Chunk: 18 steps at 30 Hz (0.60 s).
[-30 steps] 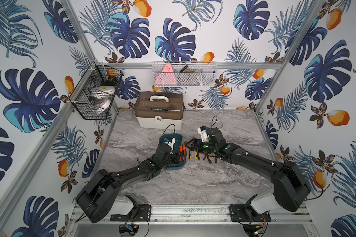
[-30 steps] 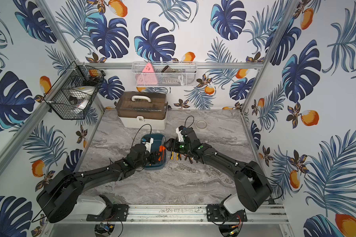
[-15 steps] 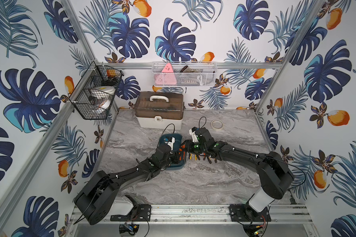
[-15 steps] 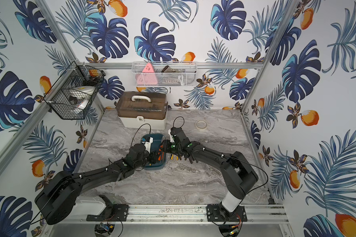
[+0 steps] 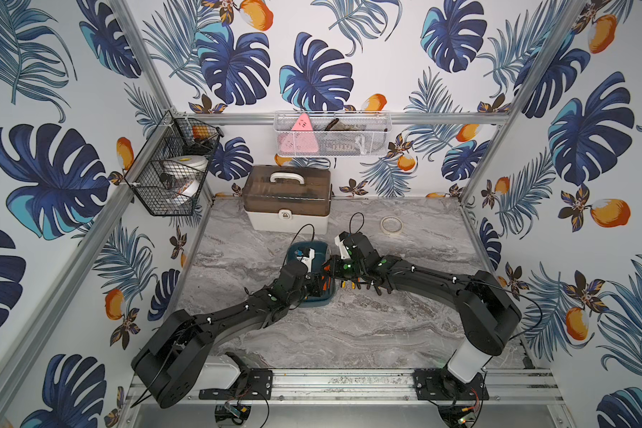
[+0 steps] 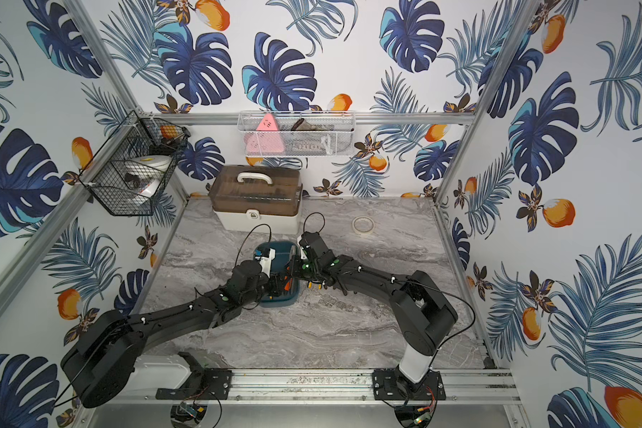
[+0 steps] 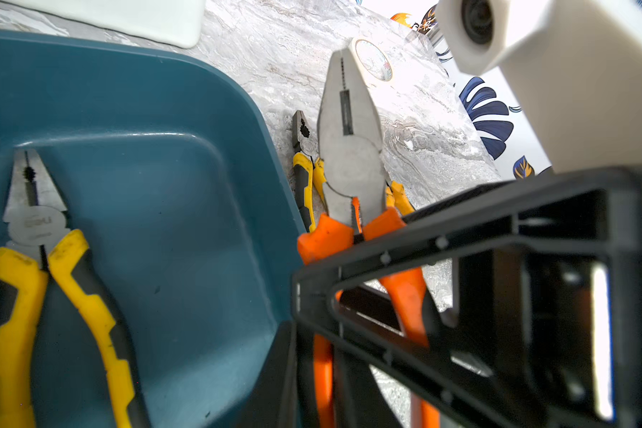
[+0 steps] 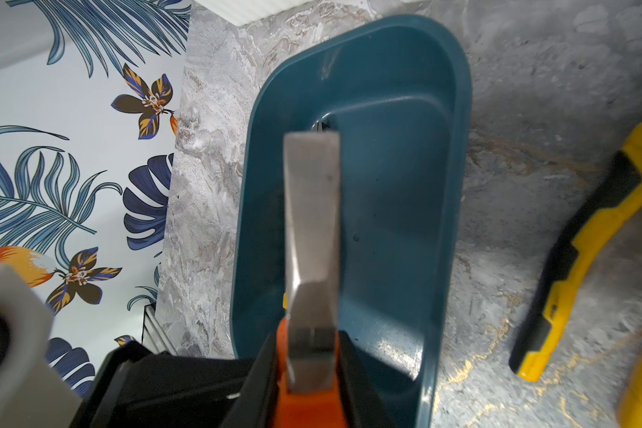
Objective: Take the pliers out of the storage box
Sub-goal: Place the pliers at the center of the board.
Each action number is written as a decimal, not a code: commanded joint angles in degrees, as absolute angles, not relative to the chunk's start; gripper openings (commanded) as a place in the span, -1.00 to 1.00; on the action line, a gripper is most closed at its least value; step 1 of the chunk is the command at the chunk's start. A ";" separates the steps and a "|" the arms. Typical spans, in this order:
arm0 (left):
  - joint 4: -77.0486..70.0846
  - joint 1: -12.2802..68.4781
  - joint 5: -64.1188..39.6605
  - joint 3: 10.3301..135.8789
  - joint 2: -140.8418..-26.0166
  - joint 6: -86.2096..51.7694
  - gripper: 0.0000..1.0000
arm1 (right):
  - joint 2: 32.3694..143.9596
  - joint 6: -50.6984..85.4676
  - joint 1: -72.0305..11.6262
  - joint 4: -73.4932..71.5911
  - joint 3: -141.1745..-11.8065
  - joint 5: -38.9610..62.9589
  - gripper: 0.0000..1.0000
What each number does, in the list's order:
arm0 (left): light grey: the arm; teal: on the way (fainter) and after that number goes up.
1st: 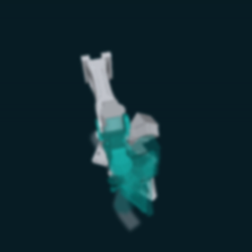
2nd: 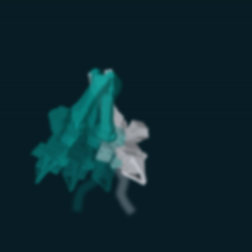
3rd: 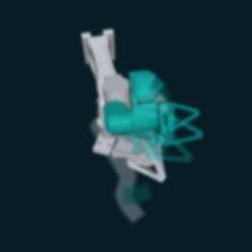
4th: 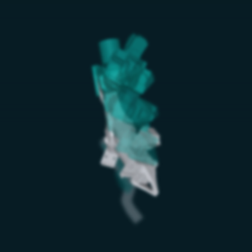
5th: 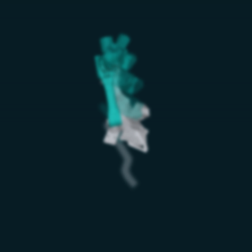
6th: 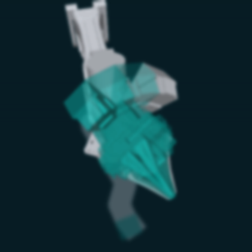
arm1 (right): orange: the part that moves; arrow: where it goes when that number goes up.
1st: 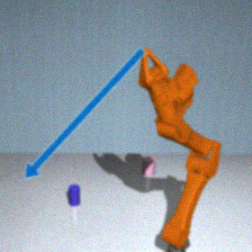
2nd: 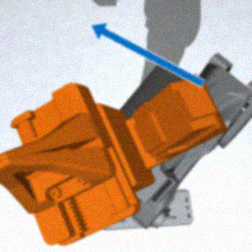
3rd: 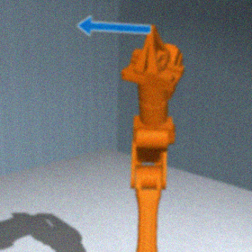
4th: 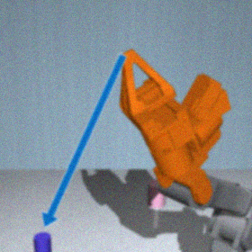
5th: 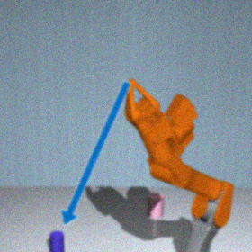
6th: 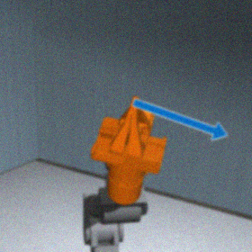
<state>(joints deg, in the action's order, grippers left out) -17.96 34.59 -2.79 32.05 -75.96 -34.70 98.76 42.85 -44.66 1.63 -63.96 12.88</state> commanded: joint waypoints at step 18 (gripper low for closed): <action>-13.96 34.58 5.73 35.15 -76.81 -36.98 0.27 | 92.19 23.75 -43.50 18.67 -67.95 -8.82 -0.96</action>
<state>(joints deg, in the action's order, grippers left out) -15.75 34.70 4.14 33.78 -75.83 -36.34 93.58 34.02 -43.99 11.09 -66.15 2.11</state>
